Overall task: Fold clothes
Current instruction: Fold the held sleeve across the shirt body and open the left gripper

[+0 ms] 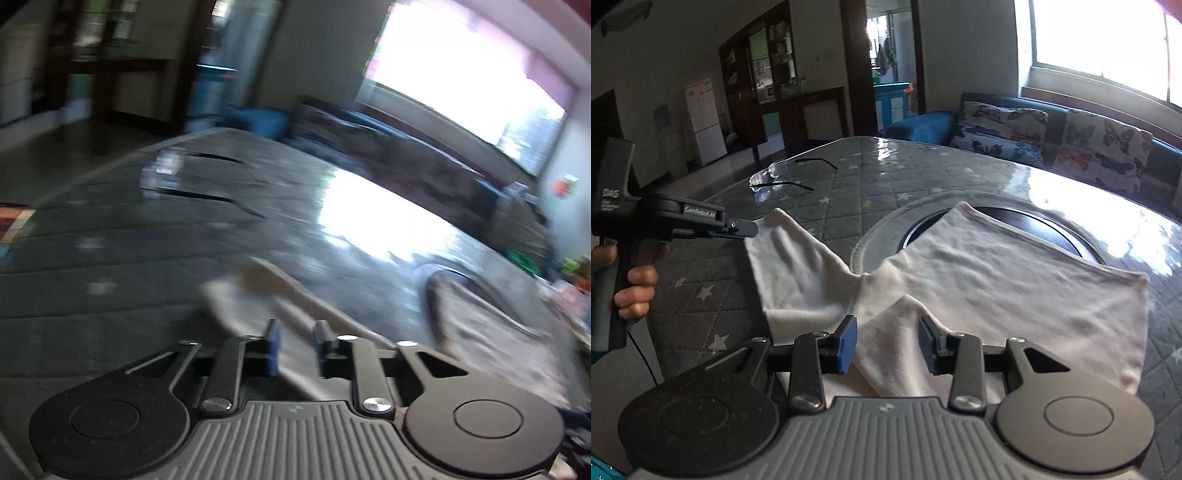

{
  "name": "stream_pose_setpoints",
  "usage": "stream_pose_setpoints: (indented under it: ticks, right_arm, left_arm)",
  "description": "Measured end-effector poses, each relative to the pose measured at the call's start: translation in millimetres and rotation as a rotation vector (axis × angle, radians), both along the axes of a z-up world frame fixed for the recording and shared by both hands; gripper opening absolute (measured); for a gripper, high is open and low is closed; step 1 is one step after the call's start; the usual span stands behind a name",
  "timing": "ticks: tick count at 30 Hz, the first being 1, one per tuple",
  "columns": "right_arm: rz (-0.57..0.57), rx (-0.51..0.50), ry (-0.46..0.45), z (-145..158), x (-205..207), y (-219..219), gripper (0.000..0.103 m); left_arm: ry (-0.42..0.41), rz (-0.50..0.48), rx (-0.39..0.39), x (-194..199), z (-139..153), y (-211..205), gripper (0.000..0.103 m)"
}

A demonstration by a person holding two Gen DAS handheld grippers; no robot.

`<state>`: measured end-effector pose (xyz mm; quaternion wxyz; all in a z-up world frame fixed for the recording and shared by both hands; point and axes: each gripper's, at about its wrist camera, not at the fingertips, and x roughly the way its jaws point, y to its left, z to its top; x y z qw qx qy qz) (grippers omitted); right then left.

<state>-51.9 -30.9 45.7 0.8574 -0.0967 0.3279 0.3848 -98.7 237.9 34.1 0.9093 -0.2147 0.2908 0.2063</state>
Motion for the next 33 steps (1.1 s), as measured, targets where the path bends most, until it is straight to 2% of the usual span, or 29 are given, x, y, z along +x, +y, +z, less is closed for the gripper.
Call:
stream_pose_setpoints:
  ticks: [2, 5, 10, 11, 14, 18, 27, 29, 33]
  right_arm:
    - [0.013, -0.001, 0.001, 0, 1, 7, 0.037]
    - [0.03, -0.005, -0.002, 0, 0, 13, 0.037]
    - [0.044, -0.019, -0.015, 1, -2, 19, 0.037]
    - [0.044, -0.02, -0.017, 1, -2, 20, 0.037]
    - [0.039, -0.018, -0.012, 1, -1, 19, 0.037]
    - [0.037, -0.007, 0.001, 1, 1, 17, 0.037]
    - [0.013, 0.118, 0.105, 15, 18, 7, 0.037]
    - [0.007, 0.151, 0.133, 18, 23, 6, 0.037]
    - [0.003, 0.192, 0.191, 15, 29, 13, 0.037]
  left_arm:
    - [0.017, 0.054, 0.007, 2, -4, 11, 0.046]
    - [0.026, 0.08, -0.002, 8, -11, 26, 0.046]
    - [0.059, 0.082, 0.041, 23, -20, 26, 0.043]
    - [0.058, 0.088, 0.046, 24, -21, 26, 0.033]
    - [0.053, 0.077, 0.028, 27, -24, 31, 0.01]
    - [0.0, -0.016, 0.042, 23, -17, 17, 0.006]
    - [-0.167, -0.354, 0.053, -1, 9, -70, 0.006]
    - [-0.17, -0.42, 0.082, -3, 6, -90, 0.006]
    - [-0.145, -0.536, 0.092, -1, -7, -115, 0.006]
